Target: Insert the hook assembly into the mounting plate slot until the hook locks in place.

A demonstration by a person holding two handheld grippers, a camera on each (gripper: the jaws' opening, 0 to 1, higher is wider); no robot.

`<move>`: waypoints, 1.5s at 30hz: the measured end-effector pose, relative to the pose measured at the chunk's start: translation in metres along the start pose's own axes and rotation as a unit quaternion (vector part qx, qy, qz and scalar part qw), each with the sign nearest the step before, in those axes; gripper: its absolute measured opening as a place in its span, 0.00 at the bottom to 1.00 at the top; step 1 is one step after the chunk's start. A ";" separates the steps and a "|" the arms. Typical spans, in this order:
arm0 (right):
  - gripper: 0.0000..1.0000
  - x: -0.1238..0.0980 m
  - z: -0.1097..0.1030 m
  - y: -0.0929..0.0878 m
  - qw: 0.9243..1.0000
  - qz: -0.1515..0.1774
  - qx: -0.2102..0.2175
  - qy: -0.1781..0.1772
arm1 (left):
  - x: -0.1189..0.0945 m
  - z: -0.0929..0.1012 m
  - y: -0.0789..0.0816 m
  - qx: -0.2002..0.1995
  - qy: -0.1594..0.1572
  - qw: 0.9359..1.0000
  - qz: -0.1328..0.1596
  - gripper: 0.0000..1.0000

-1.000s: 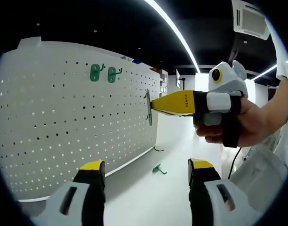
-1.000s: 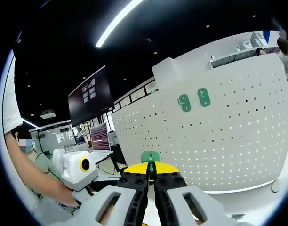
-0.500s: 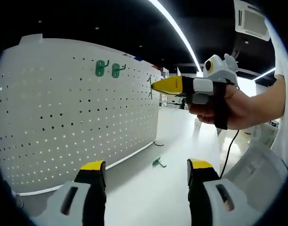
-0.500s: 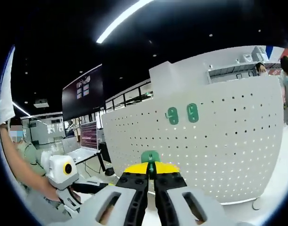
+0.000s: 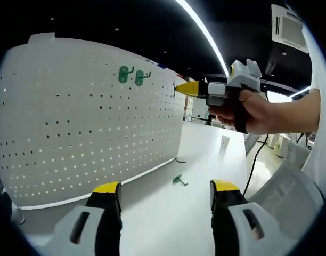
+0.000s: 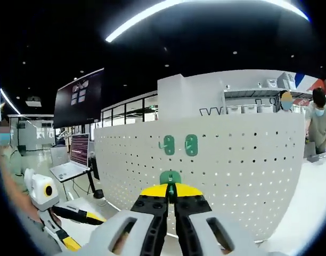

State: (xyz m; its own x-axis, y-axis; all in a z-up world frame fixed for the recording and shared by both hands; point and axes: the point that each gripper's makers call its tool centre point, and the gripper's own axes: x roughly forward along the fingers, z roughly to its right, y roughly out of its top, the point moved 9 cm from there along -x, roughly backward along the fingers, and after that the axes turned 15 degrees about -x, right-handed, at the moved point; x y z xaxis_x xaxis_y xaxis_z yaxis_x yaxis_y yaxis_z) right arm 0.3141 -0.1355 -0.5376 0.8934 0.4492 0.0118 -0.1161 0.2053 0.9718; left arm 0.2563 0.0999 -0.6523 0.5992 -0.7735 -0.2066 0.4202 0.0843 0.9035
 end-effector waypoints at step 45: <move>0.01 0.050 0.057 0.027 0.993 0.021 -0.051 -0.107 | -0.036 -0.001 -0.021 -0.015 0.026 0.999 0.022 0.66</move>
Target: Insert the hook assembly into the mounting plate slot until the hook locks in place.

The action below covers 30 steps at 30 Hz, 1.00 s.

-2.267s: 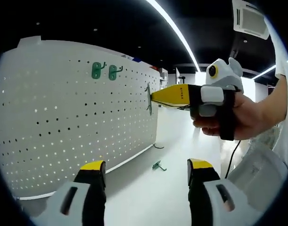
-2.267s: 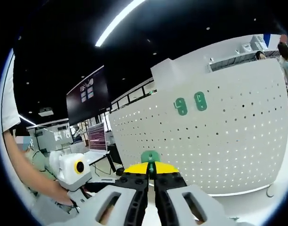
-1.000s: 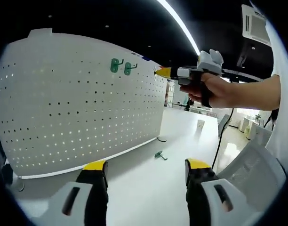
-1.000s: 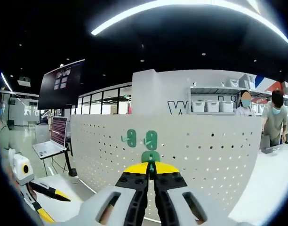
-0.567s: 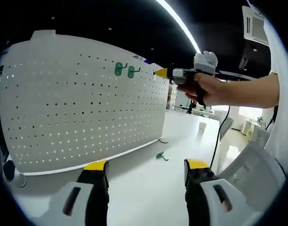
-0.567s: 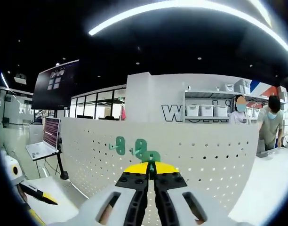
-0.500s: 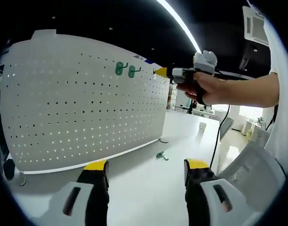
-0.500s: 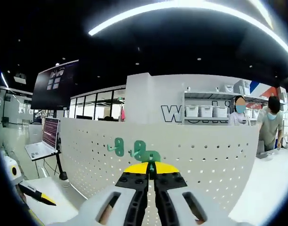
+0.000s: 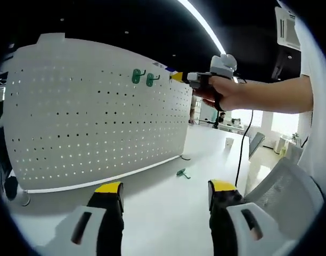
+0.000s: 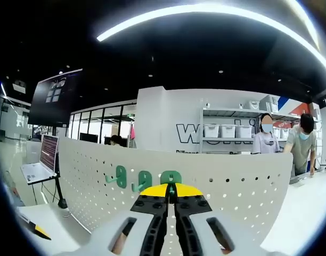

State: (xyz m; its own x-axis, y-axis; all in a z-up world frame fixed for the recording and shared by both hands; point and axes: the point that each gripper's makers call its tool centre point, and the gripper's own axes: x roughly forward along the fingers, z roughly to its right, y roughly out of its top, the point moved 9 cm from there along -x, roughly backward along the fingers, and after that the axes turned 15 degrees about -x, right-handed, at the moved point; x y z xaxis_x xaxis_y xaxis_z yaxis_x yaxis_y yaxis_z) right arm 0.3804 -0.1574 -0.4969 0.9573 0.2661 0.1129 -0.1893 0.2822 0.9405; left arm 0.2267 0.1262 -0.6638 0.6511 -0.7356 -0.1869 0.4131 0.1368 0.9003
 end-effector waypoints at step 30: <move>0.01 0.024 0.003 -0.010 1.000 0.001 0.008 -0.019 | 0.000 -0.005 -0.013 0.006 0.014 0.999 -0.029 0.65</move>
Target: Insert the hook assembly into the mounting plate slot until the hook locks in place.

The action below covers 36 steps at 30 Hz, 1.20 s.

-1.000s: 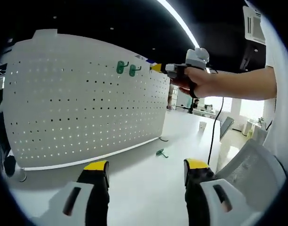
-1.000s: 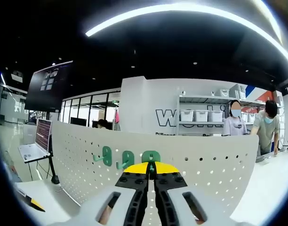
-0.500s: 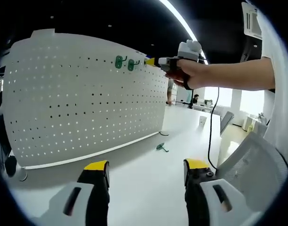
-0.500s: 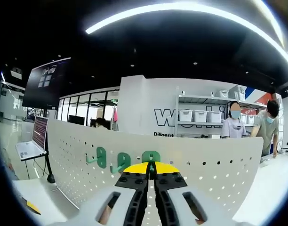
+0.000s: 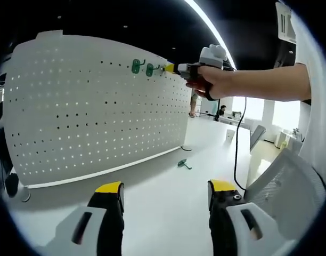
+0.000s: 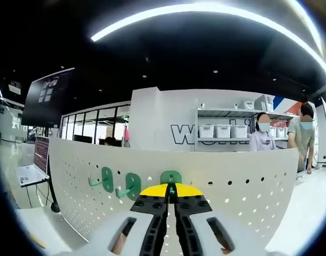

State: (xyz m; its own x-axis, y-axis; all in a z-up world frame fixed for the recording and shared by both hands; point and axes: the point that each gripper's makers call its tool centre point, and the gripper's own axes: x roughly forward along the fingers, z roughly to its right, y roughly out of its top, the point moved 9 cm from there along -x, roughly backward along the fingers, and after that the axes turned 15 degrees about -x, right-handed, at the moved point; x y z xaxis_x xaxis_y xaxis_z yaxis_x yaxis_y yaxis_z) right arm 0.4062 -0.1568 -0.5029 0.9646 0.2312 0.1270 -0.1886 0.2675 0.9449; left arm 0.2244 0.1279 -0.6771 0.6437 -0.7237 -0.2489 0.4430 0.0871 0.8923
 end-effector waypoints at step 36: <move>0.02 0.007 -0.015 -0.011 0.999 0.006 0.001 -0.045 | -0.001 -0.005 -0.004 -0.005 0.013 1.000 -0.011 0.64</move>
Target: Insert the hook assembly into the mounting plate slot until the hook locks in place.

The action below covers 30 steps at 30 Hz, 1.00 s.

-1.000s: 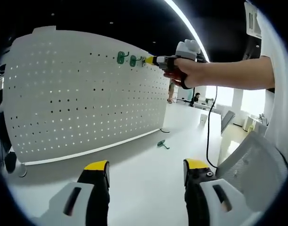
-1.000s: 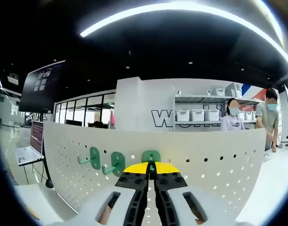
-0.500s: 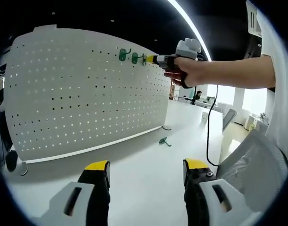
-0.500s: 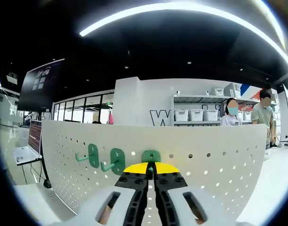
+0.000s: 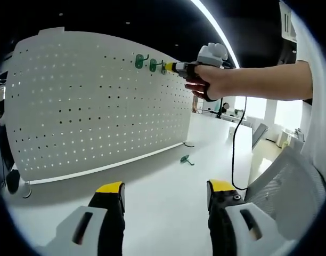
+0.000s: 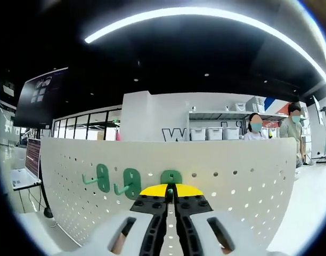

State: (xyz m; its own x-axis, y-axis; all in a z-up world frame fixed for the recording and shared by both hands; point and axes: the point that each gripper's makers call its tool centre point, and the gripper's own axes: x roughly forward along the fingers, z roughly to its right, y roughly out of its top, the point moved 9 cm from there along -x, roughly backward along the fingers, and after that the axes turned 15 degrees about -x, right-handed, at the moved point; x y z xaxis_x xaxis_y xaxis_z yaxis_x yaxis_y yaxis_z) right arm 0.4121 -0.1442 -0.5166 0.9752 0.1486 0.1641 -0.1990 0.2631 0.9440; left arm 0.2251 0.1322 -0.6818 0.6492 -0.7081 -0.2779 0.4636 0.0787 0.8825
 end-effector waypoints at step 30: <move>0.39 -0.021 -0.002 -0.008 0.996 -0.019 -0.003 0.082 | 0.000 0.000 0.001 0.003 0.002 1.000 0.006 0.65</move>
State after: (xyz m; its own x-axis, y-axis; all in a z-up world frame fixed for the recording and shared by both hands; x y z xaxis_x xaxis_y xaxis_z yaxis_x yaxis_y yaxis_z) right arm 0.3927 -0.1479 -0.5286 0.9531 0.2925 0.0781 -0.1626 0.2772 0.9469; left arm 0.2260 0.1321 -0.6809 0.6568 -0.7043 -0.2693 0.4527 0.0828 0.8878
